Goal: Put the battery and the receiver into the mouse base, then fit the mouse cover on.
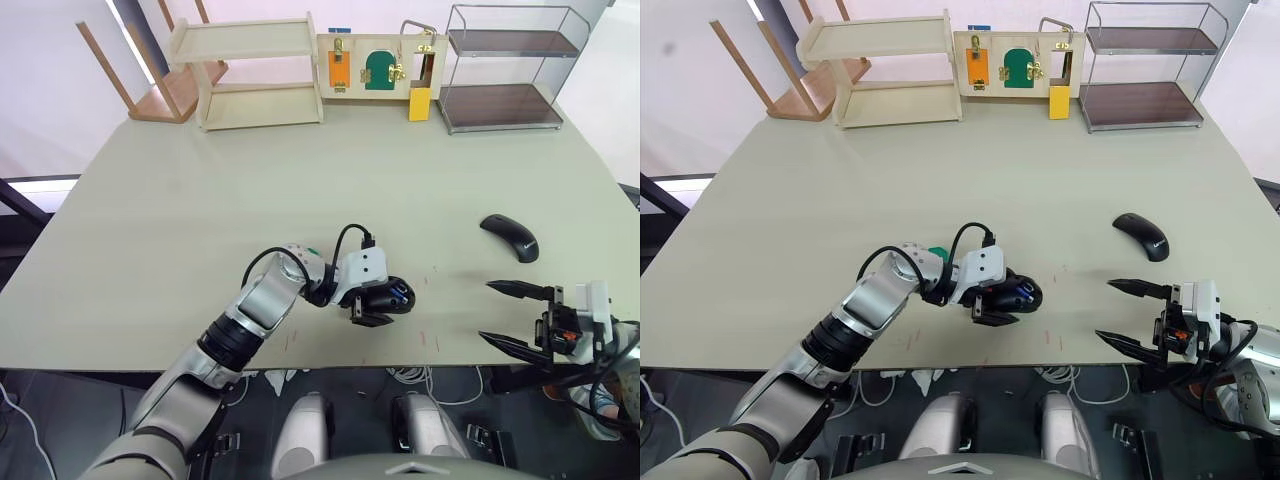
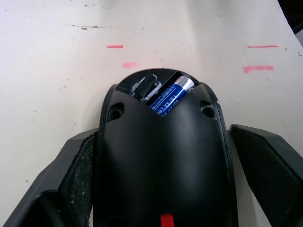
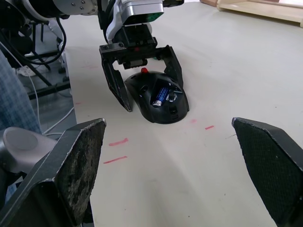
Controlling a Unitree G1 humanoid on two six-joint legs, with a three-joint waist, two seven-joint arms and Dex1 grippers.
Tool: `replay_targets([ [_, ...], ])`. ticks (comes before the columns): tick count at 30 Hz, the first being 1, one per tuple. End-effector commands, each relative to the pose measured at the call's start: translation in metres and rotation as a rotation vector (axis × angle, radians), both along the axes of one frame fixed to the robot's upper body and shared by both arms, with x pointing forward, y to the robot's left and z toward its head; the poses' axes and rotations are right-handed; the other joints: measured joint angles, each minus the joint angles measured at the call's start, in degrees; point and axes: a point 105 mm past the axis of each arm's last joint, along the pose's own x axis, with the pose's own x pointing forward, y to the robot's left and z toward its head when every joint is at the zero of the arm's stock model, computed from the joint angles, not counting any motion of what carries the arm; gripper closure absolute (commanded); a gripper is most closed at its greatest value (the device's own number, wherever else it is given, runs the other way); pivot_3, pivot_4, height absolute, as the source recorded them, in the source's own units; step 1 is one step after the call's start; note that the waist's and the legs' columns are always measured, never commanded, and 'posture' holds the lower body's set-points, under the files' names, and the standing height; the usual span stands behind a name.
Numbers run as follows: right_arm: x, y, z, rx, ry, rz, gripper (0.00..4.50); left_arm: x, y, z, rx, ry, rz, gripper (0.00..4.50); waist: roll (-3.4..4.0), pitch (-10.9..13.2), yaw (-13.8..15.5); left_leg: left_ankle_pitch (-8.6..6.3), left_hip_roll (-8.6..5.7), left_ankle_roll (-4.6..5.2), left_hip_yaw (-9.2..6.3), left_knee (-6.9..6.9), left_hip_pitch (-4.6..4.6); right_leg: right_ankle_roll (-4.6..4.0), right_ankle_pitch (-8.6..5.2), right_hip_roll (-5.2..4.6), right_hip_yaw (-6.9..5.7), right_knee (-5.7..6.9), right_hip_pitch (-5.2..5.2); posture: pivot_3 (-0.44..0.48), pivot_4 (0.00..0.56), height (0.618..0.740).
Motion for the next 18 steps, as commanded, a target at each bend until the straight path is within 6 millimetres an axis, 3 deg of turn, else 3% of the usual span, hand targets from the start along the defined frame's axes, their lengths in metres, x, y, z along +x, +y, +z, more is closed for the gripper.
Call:
replay_targets([
  [1, 0.000, -0.004, 0.010, 0.016, -0.053, -0.004, 0.00, -0.001, 0.010, -0.016, 0.050, 0.046, 0.053, 0.07, 0.00, 0.0, 0.0, 0.00, 0.00, 0.00, 0.00, 0.00, 0.00, 0.00, 0.00, 0.00, 0.00, 0.00, 0.00, 0.000, 0.150, 0.740],
  [14, 0.000, 0.006, 0.016, 0.041, -0.071, 0.024, 0.00, 0.001, 0.006, 0.019, -0.046, -0.075, 0.041, 0.07, 0.13, 0.4, -0.1, 0.00, 0.00, 0.00, 0.02, -0.02, -0.15, 0.00, 0.00, 0.00, 0.03, 0.00, -0.14, 0.000, 0.150, 0.740],
  [18, 0.000, 0.006, 0.019, 0.044, -0.073, 0.021, 0.00, 0.001, 0.010, 0.043, -0.097, -0.085, 0.047, 0.07, 0.18, 0.7, 0.0, 0.00, 0.00, 0.00, 0.01, -0.03, -0.20, -0.01, 0.01, 0.00, 0.02, 0.01, -0.18, 0.000, 0.150, 0.740],
])
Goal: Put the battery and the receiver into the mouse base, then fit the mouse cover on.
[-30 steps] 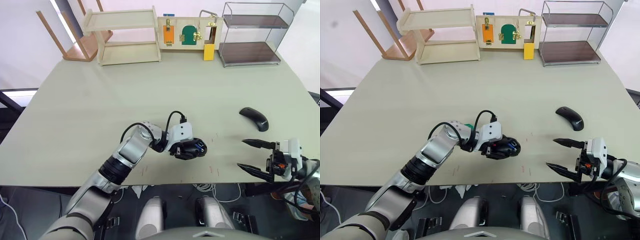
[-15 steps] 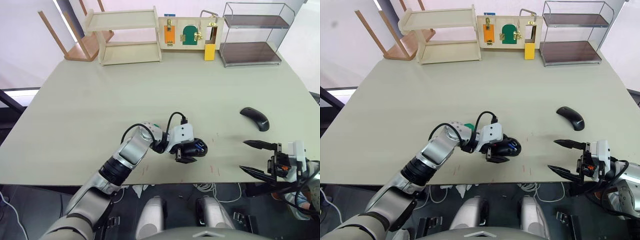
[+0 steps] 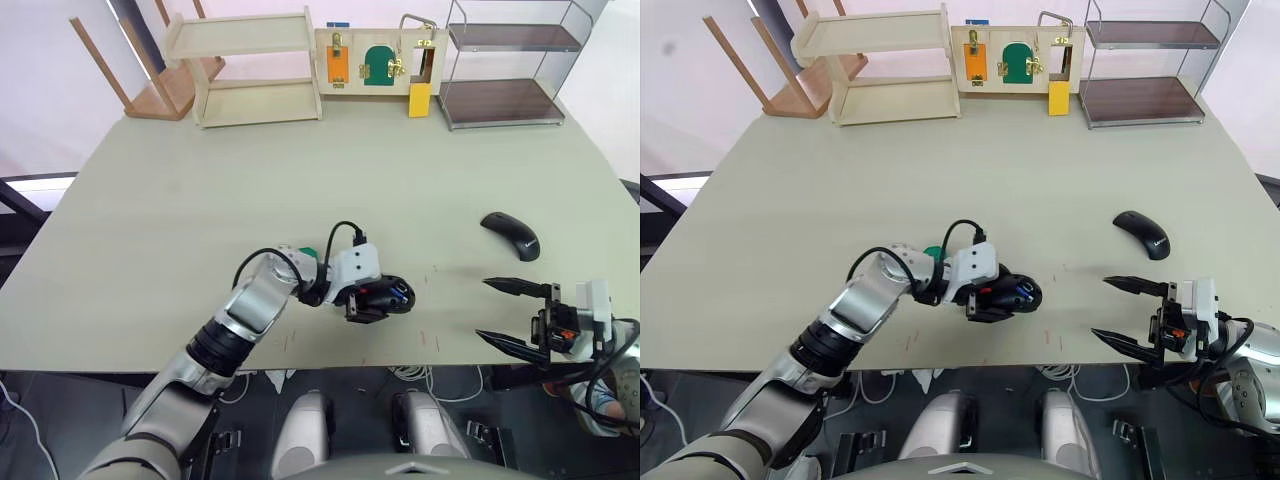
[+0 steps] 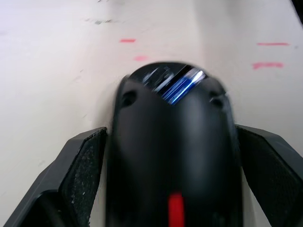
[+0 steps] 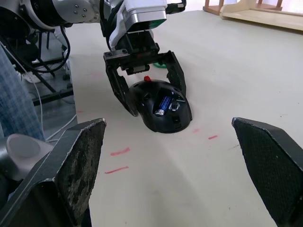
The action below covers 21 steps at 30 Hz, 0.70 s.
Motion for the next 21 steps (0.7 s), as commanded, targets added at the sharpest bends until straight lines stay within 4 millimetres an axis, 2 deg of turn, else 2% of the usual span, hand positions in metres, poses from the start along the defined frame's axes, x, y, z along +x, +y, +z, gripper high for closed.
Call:
replay_targets([
  [1, 0.000, -0.001, 0.014, 0.011, -0.048, -0.002, 0.00, -0.001, 0.001, 0.030, -0.066, -0.057, -0.016, 0.07, 0.01, 0.2, 0.1, 0.00, 0.00, 0.00, 0.00, 0.00, -0.01, 0.00, 0.00, 0.00, 0.00, 0.00, 0.00, 0.000, 0.150, 0.740],
  [15, 0.005, -0.001, 0.022, 0.036, -0.065, -0.040, 0.00, -0.026, 0.031, 0.041, -0.169, -0.029, -0.013, 0.07, 0.05, 0.4, 0.0, 0.00, 0.00, 0.00, 0.01, -0.03, -0.03, -0.02, 0.01, -0.01, 0.00, -0.01, -0.03, 0.000, 0.150, 0.740],
  [21, 0.020, -0.006, 0.027, 0.074, -0.076, -0.162, 0.00, -0.035, 0.054, 0.048, -0.247, -0.032, 0.018, 0.07, 0.06, 0.4, -0.1, 0.00, 0.00, 0.00, 0.03, -0.04, -0.02, -0.03, 0.02, -0.04, 0.01, -0.01, -0.04, 0.000, 0.150, 0.740],
])
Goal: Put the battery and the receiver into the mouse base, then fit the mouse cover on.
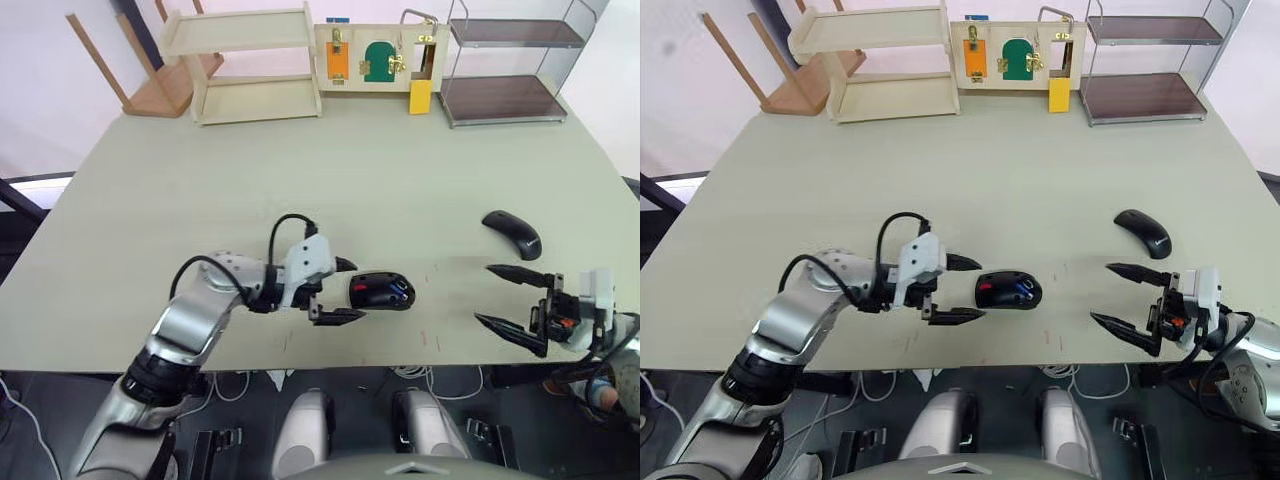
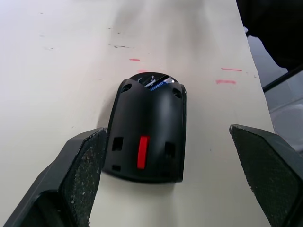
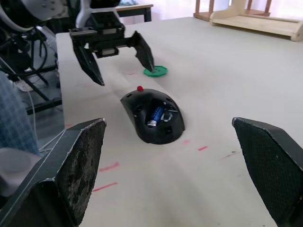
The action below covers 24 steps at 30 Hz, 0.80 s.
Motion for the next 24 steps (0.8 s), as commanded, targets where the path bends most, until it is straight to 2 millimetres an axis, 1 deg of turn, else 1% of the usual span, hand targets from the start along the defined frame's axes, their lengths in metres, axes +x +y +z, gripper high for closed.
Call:
replay_targets([
  [1, 0.009, -0.008, 0.015, 0.021, -0.055, -0.083, 0.00, -0.010, 0.010, 0.018, -0.073, -0.045, -0.023, 0.07, 0.01, 0.0, 0.0, 0.00, 0.00, 0.00, 0.00, -0.01, 0.00, -0.03, 0.02, 0.00, 0.00, 0.00, -0.01, 0.000, 0.150, 0.740],
  [3, 0.014, -0.015, 0.014, 0.019, -0.056, -0.134, 0.00, -0.013, 0.012, 0.020, -0.097, -0.057, -0.028, 0.07, 0.02, 0.1, 0.1, 0.00, 0.00, 0.00, 0.01, -0.01, 0.00, -0.04, 0.02, -0.02, 0.00, 0.00, -0.01, 0.000, 0.150, 0.740],
  [6, 0.030, -0.026, 0.013, 0.022, -0.029, -0.264, 0.00, -0.013, 0.023, 0.026, -0.152, -0.079, -0.018, 0.07, 0.01, 0.1, 0.2, 0.00, -0.03, 0.00, 0.05, 0.01, 0.00, -0.03, 0.03, -0.09, -0.01, 0.00, -0.01, 0.000, 0.150, 0.740],
  [10, 0.047, -0.046, 0.015, 0.040, 0.006, -0.401, 0.00, -0.014, 0.029, 0.027, -0.182, -0.120, -0.015, 0.07, 0.02, 0.1, 0.2, 0.00, -0.07, -0.01, 0.11, 0.02, 0.00, -0.12, 0.08, -0.16, -0.01, 0.00, -0.02, 0.000, 0.150, 0.740],
  [15, 0.055, -0.063, 0.018, 0.020, 0.016, -0.471, 0.00, -0.014, 0.037, 0.029, -0.212, -0.135, -0.002, 0.07, 0.03, 0.1, 0.1, 0.00, -0.07, 0.00, 0.17, -0.03, -0.02, -0.17, 0.11, -0.16, -0.01, -0.01, -0.02, 0.000, 0.150, 0.740],
  [19, 0.059, -0.079, 0.014, -0.046, 0.053, -0.529, 0.00, -0.014, 0.040, 0.033, -0.255, -0.168, -0.002, 0.07, 0.02, 0.1, 0.1, 0.00, -0.07, 0.00, 0.42, -0.03, -0.02, -0.15, 0.11, -0.16, 0.00, -0.02, -0.03, 0.000, 0.150, 0.740],
  [22, 0.066, -0.093, 0.012, -0.083, 0.074, -0.581, 0.00, -0.015, 0.051, 0.031, -0.267, -0.132, 0.007, 0.07, 0.02, 0.1, 0.0, 0.00, -0.07, 0.00, 0.53, -0.03, -0.02, -0.15, 0.11, -0.16, 0.04, -0.02, -0.04, 0.000, 0.150, 0.740],
  [24, 0.067, -0.100, 0.012, -0.091, 0.088, -0.597, 0.00, -0.016, 0.054, 0.032, -0.283, -0.095, 0.013, 0.07, 0.02, 0.1, -0.1, 0.00, -0.06, 0.00, 0.55, -0.02, 0.00, -0.14, 0.10, -0.16, 0.04, -0.02, -0.05, 0.000, 0.150, 0.740],
])
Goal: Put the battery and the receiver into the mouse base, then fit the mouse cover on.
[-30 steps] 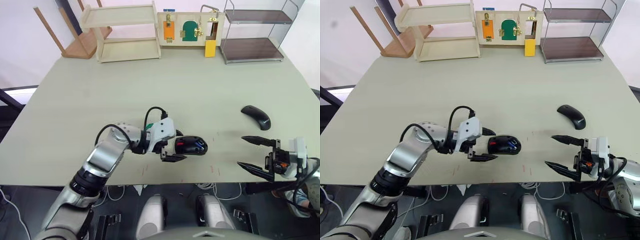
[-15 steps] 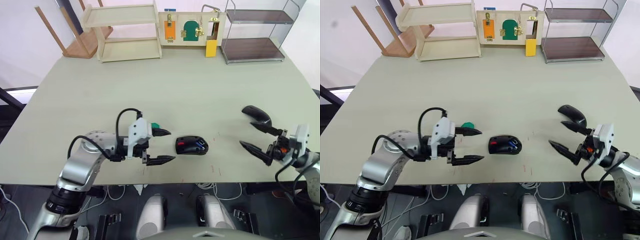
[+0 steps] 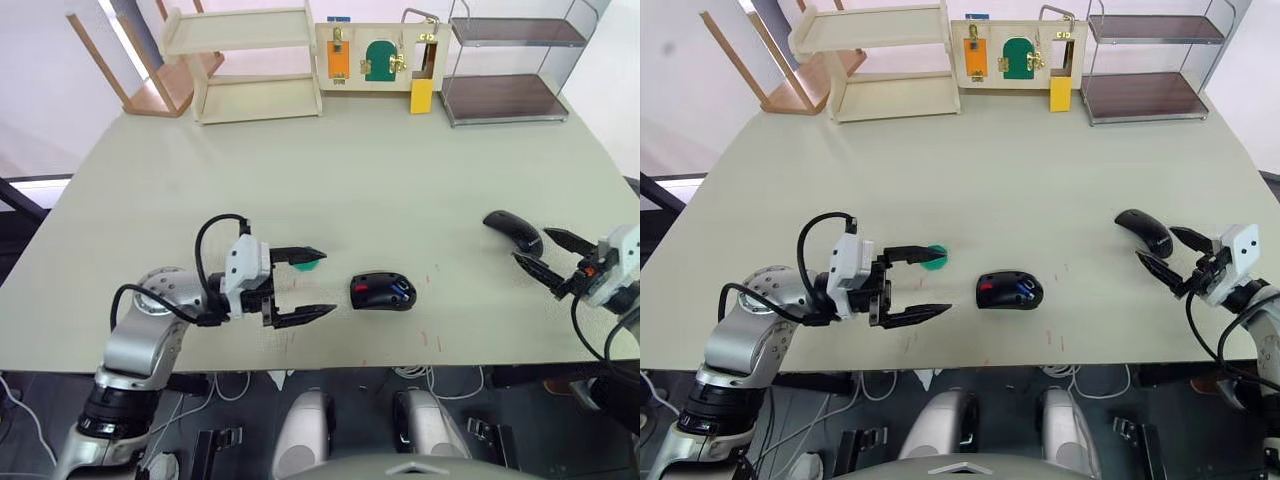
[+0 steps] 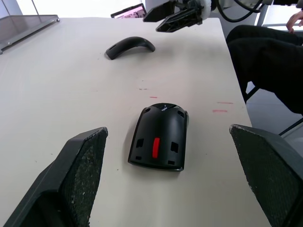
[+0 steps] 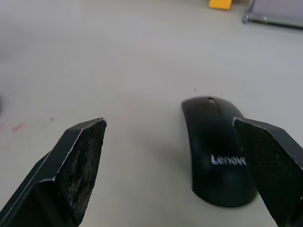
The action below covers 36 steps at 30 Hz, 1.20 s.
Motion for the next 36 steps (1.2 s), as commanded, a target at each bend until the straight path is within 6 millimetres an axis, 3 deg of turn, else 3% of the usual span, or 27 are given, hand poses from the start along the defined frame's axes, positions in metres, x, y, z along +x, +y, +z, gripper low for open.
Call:
replay_targets([
  [1, 0.004, -0.019, 0.011, -0.035, -0.009, -0.051, 0.00, -0.001, 0.010, 0.009, -0.032, 0.029, 0.000, 0.07, 0.00, 0.0, 0.0, 0.00, 0.00, 0.00, 0.00, 0.00, 0.00, 0.01, -0.01, 0.00, 0.00, 0.01, -0.01, 0.000, 0.150, 0.740],
  [6, 0.009, -0.038, 0.006, -0.087, 0.057, -0.086, 0.00, -0.002, 0.017, 0.013, -0.061, 0.015, 0.009, 0.07, -0.01, 0.0, 0.0, 0.00, 0.00, 0.00, 0.06, 0.00, -0.01, 0.01, 0.00, 0.00, 0.03, 0.00, -0.03, 0.000, 0.150, 0.740],
  [13, 0.020, -0.049, 0.006, -0.084, 0.141, -0.089, 0.00, -0.008, 0.019, 0.024, -0.128, 0.016, -0.003, 0.07, 0.00, 0.0, -0.1, 0.00, 0.02, 0.00, 0.12, -0.01, -0.02, 0.00, 0.02, 0.01, 0.09, 0.03, -0.07, 0.000, 0.150, 0.740],
  [23, 0.031, -0.032, 0.003, -0.063, 0.208, -0.019, 0.00, -0.018, 0.021, 0.027, -0.148, 0.019, -0.041, 0.07, -0.01, 0.0, -0.1, 0.00, 0.02, 0.00, 0.21, -0.01, -0.05, 0.01, 0.03, 0.01, 0.16, 0.03, -0.15, 0.000, 0.150, 0.740],
  [36, 0.040, -0.025, -0.006, -0.081, 0.250, -0.020, 0.00, -0.022, 0.019, 0.027, -0.119, 0.001, -0.089, 0.07, 0.00, 0.0, -0.1, 0.00, 0.02, 0.00, 0.18, 0.03, -0.39, 0.09, 0.09, 0.01, 0.14, -0.01, -0.41, 0.000, 0.150, 0.740],
])
